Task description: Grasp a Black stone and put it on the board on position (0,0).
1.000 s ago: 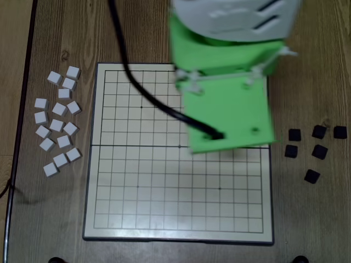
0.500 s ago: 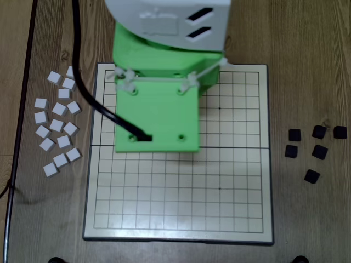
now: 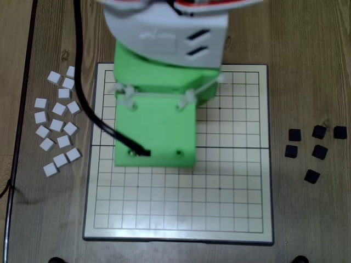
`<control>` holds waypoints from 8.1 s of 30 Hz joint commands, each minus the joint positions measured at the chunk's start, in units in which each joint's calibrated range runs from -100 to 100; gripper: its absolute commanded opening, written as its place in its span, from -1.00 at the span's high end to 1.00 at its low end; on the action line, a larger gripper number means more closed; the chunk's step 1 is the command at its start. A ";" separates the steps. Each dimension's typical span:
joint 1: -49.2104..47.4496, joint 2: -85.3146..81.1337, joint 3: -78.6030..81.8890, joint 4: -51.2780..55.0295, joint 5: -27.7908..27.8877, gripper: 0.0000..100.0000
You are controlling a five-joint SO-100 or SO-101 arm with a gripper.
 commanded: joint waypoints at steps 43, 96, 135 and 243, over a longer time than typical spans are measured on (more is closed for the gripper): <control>-1.54 8.49 14.21 -20.58 0.73 0.88; -1.00 7.98 20.69 -25.96 0.68 0.88; -3.91 2.81 7.84 -8.68 1.03 0.86; 2.55 -97.91 109.96 -7.02 5.81 0.86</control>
